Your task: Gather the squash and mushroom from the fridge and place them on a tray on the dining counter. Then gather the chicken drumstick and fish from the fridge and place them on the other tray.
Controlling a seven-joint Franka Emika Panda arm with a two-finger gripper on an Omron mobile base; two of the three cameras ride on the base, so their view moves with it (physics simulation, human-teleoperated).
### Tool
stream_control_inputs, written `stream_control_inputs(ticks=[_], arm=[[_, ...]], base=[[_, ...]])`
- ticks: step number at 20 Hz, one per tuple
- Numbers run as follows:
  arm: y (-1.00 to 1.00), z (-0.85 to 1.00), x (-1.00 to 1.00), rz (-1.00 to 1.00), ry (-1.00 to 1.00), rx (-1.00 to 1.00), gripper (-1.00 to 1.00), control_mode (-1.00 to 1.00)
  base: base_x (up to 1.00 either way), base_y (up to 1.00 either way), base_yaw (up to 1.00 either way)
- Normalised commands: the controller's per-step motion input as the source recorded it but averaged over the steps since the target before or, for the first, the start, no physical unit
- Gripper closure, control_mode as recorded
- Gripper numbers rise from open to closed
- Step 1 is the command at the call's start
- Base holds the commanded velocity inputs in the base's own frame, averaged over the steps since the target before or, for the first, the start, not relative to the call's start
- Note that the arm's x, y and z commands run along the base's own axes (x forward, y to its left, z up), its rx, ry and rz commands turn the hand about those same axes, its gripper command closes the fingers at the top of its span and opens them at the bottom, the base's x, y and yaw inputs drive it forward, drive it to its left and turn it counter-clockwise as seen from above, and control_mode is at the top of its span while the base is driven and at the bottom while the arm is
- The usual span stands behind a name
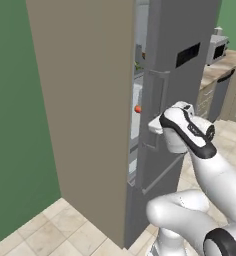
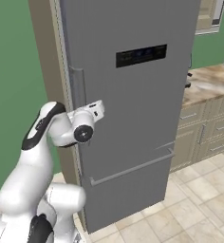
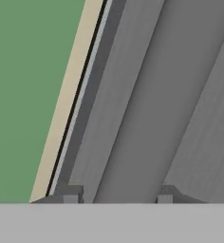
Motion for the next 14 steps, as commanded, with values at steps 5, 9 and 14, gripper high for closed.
stream_control_inputs(ticks=[5,9,14], arm=[[-0.93,0.00,-0.67,-0.09,0.00,0.06,1.00,-1.00],[-1.00,0.00,-0.59,-0.06,0.02,0.07,1.00,-1.00],[-1.00,0.05,-0.49,-0.04,0.08,0.06,-1.00,-1.00]], base=[[0.00,0.00,0.00],[0.00,0.00,0.00],[0.00,0.00,0.00]])
